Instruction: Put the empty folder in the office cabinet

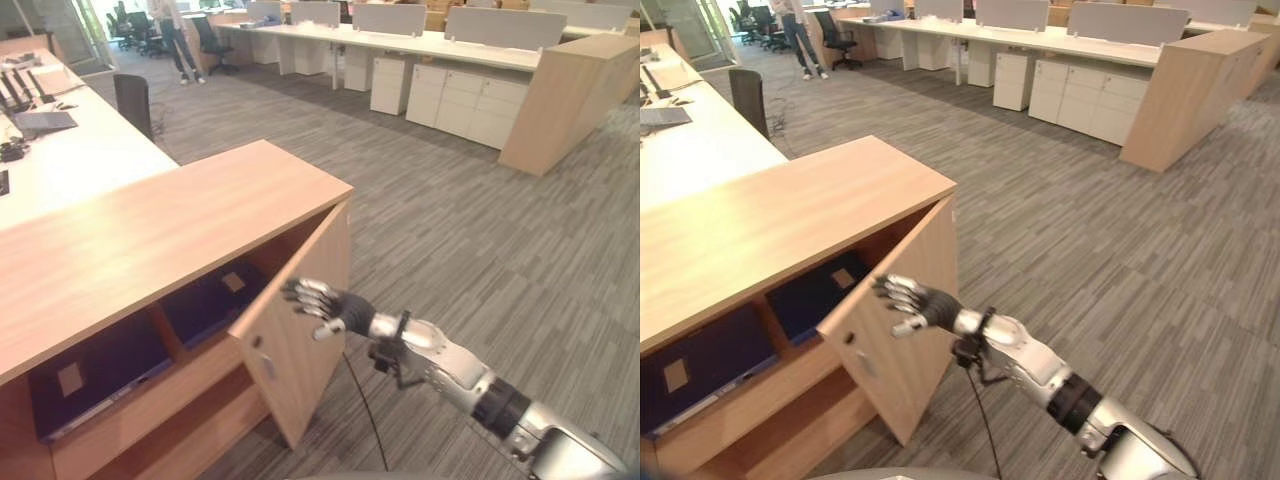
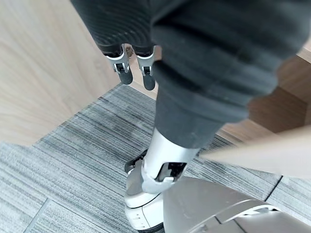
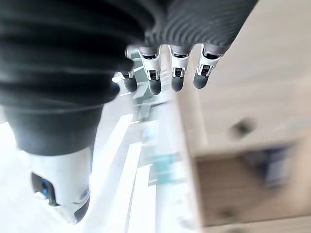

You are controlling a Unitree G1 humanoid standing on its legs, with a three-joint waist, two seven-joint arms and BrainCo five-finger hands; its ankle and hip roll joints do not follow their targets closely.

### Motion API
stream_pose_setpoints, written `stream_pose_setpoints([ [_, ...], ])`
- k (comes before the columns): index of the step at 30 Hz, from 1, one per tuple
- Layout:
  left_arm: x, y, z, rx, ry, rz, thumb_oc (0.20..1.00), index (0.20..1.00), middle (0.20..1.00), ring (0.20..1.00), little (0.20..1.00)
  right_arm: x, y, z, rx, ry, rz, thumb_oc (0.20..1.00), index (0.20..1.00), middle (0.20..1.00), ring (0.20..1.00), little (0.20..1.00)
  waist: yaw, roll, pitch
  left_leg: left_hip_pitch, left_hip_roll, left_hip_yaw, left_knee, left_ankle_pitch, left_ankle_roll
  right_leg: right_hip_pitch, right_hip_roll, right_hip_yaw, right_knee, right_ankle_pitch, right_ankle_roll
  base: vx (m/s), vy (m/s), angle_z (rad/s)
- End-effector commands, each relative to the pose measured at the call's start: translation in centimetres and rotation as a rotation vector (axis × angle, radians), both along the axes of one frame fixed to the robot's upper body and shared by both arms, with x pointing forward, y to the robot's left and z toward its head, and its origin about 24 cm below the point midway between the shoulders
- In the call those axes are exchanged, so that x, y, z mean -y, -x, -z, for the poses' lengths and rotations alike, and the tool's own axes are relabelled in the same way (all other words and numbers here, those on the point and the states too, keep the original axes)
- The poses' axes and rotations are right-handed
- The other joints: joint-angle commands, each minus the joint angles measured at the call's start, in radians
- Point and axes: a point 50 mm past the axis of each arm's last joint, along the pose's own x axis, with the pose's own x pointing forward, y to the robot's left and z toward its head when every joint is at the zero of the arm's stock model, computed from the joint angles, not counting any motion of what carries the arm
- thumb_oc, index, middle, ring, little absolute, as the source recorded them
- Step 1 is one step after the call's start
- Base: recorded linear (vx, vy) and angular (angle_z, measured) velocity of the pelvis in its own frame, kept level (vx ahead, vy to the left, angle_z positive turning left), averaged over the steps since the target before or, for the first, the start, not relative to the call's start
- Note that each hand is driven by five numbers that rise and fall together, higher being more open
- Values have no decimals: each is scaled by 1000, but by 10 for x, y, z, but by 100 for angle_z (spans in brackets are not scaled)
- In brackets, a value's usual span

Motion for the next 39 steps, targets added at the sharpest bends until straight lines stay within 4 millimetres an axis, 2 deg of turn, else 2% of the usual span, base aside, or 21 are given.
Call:
stream_pose_setpoints([
  [1, -14, -8, -4, -31, -73, 92, 1000, 1000, 1000, 1000, 1000, -21, 4, -27, 3, -196, -60, 1000, 1000, 1000, 1000, 1000, 20, -54, 15, -81, 16, 4, 12, 128, -15, 49, -10, 17, 16, -161, 14, 0, 0, 0],
  [5, -14, -10, -4, -21, -79, 77, 1000, 1000, 1000, 1000, 1000, -27, 11, -20, -21, -175, -93, 1000, 1000, 1000, 1000, 1000, 20, -56, 16, -83, 20, 5, 12, 129, -17, 43, -9, 18, 19, -162, 12, 0, 0, 0],
  [8, -16, -13, -5, -10, -78, 68, 1000, 1000, 1000, 1000, 1000, -21, 14, -7, -32, -105, -96, 1000, 1000, 1000, 1000, 1000, 15, -57, 18, -84, 21, 7, 9, 132, -19, 42, -8, 18, 19, -162, 13, 0, 0, 0],
  [9, -16, -14, -5, -5, -75, 67, 1000, 1000, 1000, 1000, 1000, -14, 16, 4, -13, -18, -96, 1000, 1000, 1000, 1000, 1000, 12, -58, 20, -87, 21, 7, 7, 135, -21, 40, -7, 18, 19, -161, 14, 0, 0, 0],
  [10, -16, -14, -5, -5, -75, 67, 1000, 1000, 1000, 1000, 1000, -14, 16, 4, -13, -18, -96, 1000, 1000, 1000, 1000, 1000, 12, -58, 19, -87, 21, 7, 7, 135, -21, 40, -7, 18, 19, -161, 14, 0, 0, 0],
  [11, -16, -18, -5, 5, -62, 65, 1000, 1000, 1000, 1000, 1000, -2, 17, 27, 18, 167, -85, 1000, 1000, 1000, 1000, 1000, 7, -58, 23, -91, 20, 6, 5, 138, -23, 39, -7, 15, 21, -160, 15, 0, 0, 0],
  [12, -15, -18, -5, 5, -62, 65, 1000, 1000, 1000, 1000, 1000, -2, 17, 27, 18, 168, -85, 1000, 1000, 1000, 1000, 1000, 7, -57, 23, -91, 20, 5, 5, 138, -23, 39, -7, 15, 21, -160, 15, 0, 0, 0],
  [13, -15, -21, -6, 10, -56, 69, 1000, 1000, 1000, 1000, 1000, 4, 16, 33, 59, 247, -87, 1000, 1000, 1000, 1000, 1000, 5, -57, 25, -93, 21, 4, 5, 139, -23, 38, -9, 13, 21, -160, 16, 0, 0, 0],
  [15, -13, -26, -6, 19, -47, 83, 1000, 1000, 1000, 1000, 1000, 23, 14, 61, 72, 457, -58, 1000, 1000, 1000, 1000, 1000, 2, -53, 30, -103, 16, -6, 3, 145, -23, 32, -12, 6, 21, -158, 17, -27, 5, 0],
  [16, -11, -31, -6, 38, -40, 92, 1000, 1000, 1000, 1000, 1000, 49, 11, 85, 72, 631, 8, 1000, 1000, 1000, 1000, 1000, 2, -50, 44, -144, 9, -24, 28, 157, -24, 26, -19, -8, 18, -155, 18, -51, -18, 8],
  [17, -10, -34, -6, 51, -39, 94, 1000, 1000, 1000, 1000, 1000, 69, 11, 101, 45, 734, 66, 1000, 1000, 1000, 1000, 1000, 1, -55, 58, -179, 9, -28, 76, 153, -35, 35, -22, -9, 13, -168, 18, -103, -25, 19],
  [19, -4, -37, -4, 60, -23, 95, 1000, 1000, 1000, 1000, 1000, 105, 15, 128, -7, 930, 168, 1000, 1000, 1000, 1000, 1000, -3, -61, 81, -235, 14, 25, 159, 153, -24, 23, -36, -47, 17, -167, 9, -111, -21, 47],
  [20, -4, -37, -5, 60, -24, 96, 1000, 1000, 1000, 1000, 1000, 104, 15, 128, -6, 931, 170, 1000, 1000, 1000, 1000, 1000, -2, -62, 80, -239, 14, 23, 164, 150, -24, 22, -36, -48, 18, -168, 9, -105, -14, 86],
  [23, 5, -31, 0, 34, -4, 87, 1000, 1000, 1000, 1000, 1000, 163, 42, 181, -261, 1204, 380, 1000, 1000, 1000, 1000, 1000, 5, -75, 100, -300, -16, 83, 298, 43, 32, 14, -67, -118, 14, -155, 5, -124, -20, 76],
  [24, 11, -25, 3, -1, 0, 81, 1000, 1000, 1000, 1000, 1000, 191, 72, 205, -438, 1365, 457, 1000, 1000, 1000, 1000, 1000, 2, -71, 100, -304, -27, 137, 319, 7, 51, 12, -80, -172, 10, -149, 5, -109, 30, 86],
  [27, 14, -18, 6, -45, -7, 68, 1000, 1000, 1000, 1000, 1000, 219, 115, 223, -716, 1457, 634, 1000, 1000, 1000, 1000, 1000, -15, -60, 75, -264, -42, 237, 275, -18, 70, 10, -97, -229, 6, -134, 20, 20, 96, 98],
  [29, 11, -14, 6, -61, -18, 45, 1000, 1000, 1000, 1000, 1000, 229, 138, 228, -817, 1508, 676, 1000, 1000, 1000, 1000, 1000, -16, -55, 56, -238, -73, 239, 225, -22, 74, 18, -112, -254, 9, -119, 32, 103, 168, 94],
  [32, 8, -11, 5, -64, -31, 9, 1000, 1000, 1000, 1000, 1000, 227, 161, 234, -859, 1560, 627, 1000, 1000, 1000, 1000, 1000, -10, -64, 34, -215, -129, 212, 157, -23, 88, 24, -148, -288, 12, -97, 53, 88, 176, 70],
  [34, 9, -9, 5, -62, -30, -26, 1000, 1000, 1000, 1000, 1000, 224, 174, 238, -897, 1557, 583, 1000, 1000, 1000, 1000, 1000, -3, -58, 19, -191, -166, 192, 93, -28, 103, 19, -170, -299, 25, -93, 63, 75, 210, 56],
  [37, 8, -11, 5, -55, -33, -48, 1000, 1000, 1000, 1000, 1000, 226, 186, 240, -931, 1568, 550, 1000, 1000, 1000, 1000, 1000, 13, -53, -3, -171, -233, 142, 7, -13, 124, 34, -237, -355, 73, -78, 94, 99, 255, 61],
  [39, 9, -13, 5, -51, -33, -48, 1000, 1000, 1000, 1000, 1000, 229, 188, 239, -959, 1552, 596, 1000, 1000, 1000, 1000, 1000, 21, -50, -13, -156, -270, 107, -19, -19, 137, 51, -283, -388, 107, -72, 107, 133, 245, 68],
])
